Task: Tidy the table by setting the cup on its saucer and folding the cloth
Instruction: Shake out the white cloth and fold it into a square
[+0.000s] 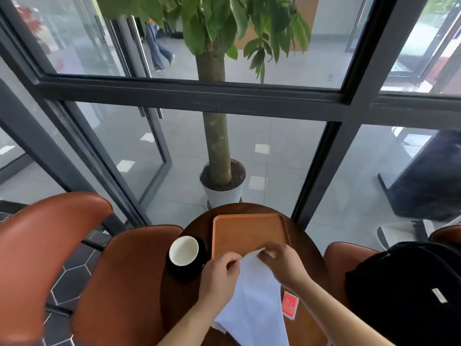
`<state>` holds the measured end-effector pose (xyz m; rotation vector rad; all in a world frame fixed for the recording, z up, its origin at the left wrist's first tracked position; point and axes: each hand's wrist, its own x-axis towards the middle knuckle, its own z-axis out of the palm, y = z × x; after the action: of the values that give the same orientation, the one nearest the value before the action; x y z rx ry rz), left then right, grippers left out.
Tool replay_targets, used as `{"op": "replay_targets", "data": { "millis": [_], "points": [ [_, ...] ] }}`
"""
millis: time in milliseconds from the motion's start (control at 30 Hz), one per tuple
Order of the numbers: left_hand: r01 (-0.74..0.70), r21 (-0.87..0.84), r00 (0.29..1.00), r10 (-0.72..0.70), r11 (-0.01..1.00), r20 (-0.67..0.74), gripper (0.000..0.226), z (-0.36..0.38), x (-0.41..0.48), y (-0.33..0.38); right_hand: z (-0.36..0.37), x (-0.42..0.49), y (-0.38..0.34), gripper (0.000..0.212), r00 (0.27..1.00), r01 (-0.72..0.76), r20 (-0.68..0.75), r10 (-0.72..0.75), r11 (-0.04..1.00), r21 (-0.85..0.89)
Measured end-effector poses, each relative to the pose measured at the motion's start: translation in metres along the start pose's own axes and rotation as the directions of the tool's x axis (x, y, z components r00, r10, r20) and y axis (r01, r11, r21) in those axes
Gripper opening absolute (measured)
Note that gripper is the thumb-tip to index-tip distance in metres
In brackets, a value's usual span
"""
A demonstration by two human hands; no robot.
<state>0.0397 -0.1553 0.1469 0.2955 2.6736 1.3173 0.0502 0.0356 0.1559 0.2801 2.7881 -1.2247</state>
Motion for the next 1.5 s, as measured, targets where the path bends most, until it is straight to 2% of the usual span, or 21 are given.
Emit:
{"op": "replay_targets", "data": {
  "millis": [33,100,300,367,500,633,767,833,967,1100,1267,1300,1433,1500],
  "points": [
    [0.010,-0.023,1.000,-0.010,1.000,-0.003,0.017,-0.004,0.001,0.002,-0.003,0.001,-0.004,0.011,1.000,0.005,-0.014,-0.005,1.000,-0.018],
    [0.024,-0.061,1.000,-0.025,0.998,-0.014,0.015,-0.012,0.004,0.004,-0.009,0.002,-0.011,0.009,0.999,0.014,-0.053,-0.015,1.000,-0.018],
    [-0.027,-0.107,0.993,0.014,0.994,-0.116,0.008,-0.036,0.008,0.019,-0.043,0.003,-0.042,0.029,0.990,-0.010,-0.138,0.021,0.997,0.080],
    [-0.068,-0.074,0.992,0.059,0.995,-0.113,0.030,-0.039,0.004,0.029,-0.053,0.001,-0.057,0.028,0.983,-0.011,-0.179,0.030,0.994,0.110],
    [-0.216,0.075,0.939,0.228,0.974,-0.258,0.064,-0.035,-0.007,0.044,-0.072,-0.002,-0.083,0.028,0.967,-0.023,-0.244,0.072,0.980,0.197],
    [-0.113,0.126,0.981,0.131,0.986,-0.146,0.098,-0.027,-0.022,0.050,-0.087,-0.004,-0.100,0.024,0.952,-0.011,-0.298,0.075,0.978,0.210],
    [-0.061,0.163,0.993,0.076,0.985,-0.087,0.105,-0.017,-0.030,0.069,-0.097,-0.006,-0.120,0.020,0.937,0.044,-0.349,-0.020,0.997,0.062],
    [-0.036,0.158,0.994,0.051,0.987,-0.094,0.104,-0.012,-0.029,0.085,-0.101,-0.007,-0.131,0.015,0.929,0.084,-0.363,-0.076,0.996,0.006],
    [-0.036,0.094,0.974,0.056,0.995,-0.218,0.097,-0.008,-0.017,0.119,-0.109,-0.008,-0.153,0.007,0.896,0.166,-0.386,-0.220,0.972,-0.168],
    [-0.011,0.003,0.938,0.011,1.000,-0.346,0.074,-0.009,-0.005,0.131,-0.123,-0.007,-0.166,0.007,0.888,0.210,-0.383,-0.254,0.966,-0.154],
    [0.002,-0.004,0.965,-0.003,1.000,-0.263,0.088,-0.009,0.002,0.131,-0.125,-0.009,-0.168,0.008,0.894,0.254,-0.333,-0.301,0.951,-0.177],
    [-0.005,0.015,0.965,0.009,1.000,-0.260,0.083,-0.007,0.004,0.129,-0.123,-0.009,-0.168,0.008,0.896,0.259,-0.318,-0.308,0.947,-0.188],
    [-0.031,0.027,0.974,0.036,0.999,-0.224,0.041,-0.008,0.003,0.107,-0.126,-0.007,-0.156,0.008,0.893,0.254,-0.342,-0.291,0.955,-0.151],
    [-0.036,-0.004,0.984,0.035,0.999,-0.175,0.007,-0.011,-0.004,0.088,-0.131,-0.005,-0.145,0.009,0.896,0.225,-0.371,-0.242,0.970,-0.089]
  ]
}}
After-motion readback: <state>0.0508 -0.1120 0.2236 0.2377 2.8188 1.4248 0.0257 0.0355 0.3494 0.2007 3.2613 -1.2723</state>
